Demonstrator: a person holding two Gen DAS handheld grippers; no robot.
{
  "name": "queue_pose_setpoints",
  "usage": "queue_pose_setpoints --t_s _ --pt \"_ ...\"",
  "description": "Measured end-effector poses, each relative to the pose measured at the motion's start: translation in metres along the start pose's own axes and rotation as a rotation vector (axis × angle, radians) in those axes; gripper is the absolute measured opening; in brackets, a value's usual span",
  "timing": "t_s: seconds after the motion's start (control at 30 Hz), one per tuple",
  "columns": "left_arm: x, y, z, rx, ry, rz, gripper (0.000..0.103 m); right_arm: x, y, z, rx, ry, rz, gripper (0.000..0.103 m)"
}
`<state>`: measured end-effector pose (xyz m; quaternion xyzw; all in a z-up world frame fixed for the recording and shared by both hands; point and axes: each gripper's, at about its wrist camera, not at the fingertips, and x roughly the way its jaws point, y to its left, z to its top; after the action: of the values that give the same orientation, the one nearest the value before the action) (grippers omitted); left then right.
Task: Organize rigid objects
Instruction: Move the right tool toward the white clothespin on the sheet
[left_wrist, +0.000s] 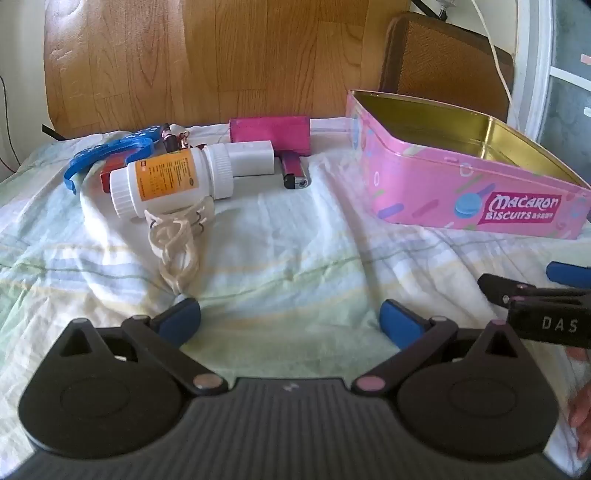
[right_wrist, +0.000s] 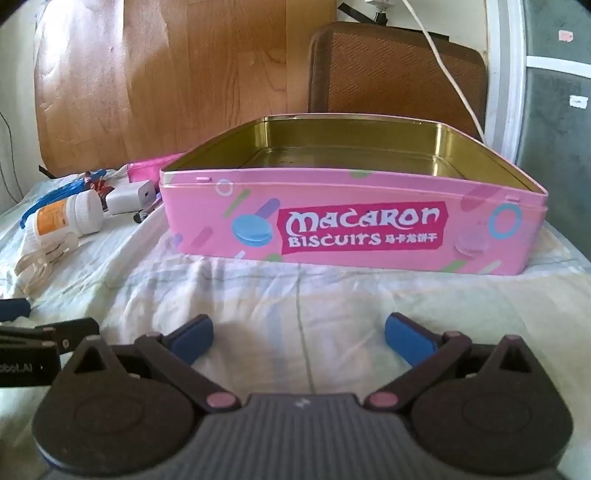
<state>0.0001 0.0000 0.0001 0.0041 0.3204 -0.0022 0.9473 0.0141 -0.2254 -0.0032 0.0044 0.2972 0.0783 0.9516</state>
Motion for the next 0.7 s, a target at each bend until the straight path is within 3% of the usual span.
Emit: queue_pose_setpoints --t_s 0.27,0.4,0.53,0.7 --pt "-0.013 -0.006 -0.007 0.051 -0.014 -0.025 0.103 -0.001 -0.007 0.004 0.013 0.008 -0.009 0.103" --pt "-0.025 0.0 -0.012 0.085 -0.015 -0.08 0.103 -0.004 -0.001 -0.001 0.007 0.009 -0.023 0.103" --pt "-0.031 0.016 -0.012 0.048 -0.019 -0.13 0.103 -0.005 -0.001 -0.001 -0.012 0.009 -0.022 0.103" --pt "-0.039 0.041 -0.008 0.009 -0.107 -0.027 0.103 -0.007 0.005 -0.004 -0.027 -0.002 -0.031 0.103"
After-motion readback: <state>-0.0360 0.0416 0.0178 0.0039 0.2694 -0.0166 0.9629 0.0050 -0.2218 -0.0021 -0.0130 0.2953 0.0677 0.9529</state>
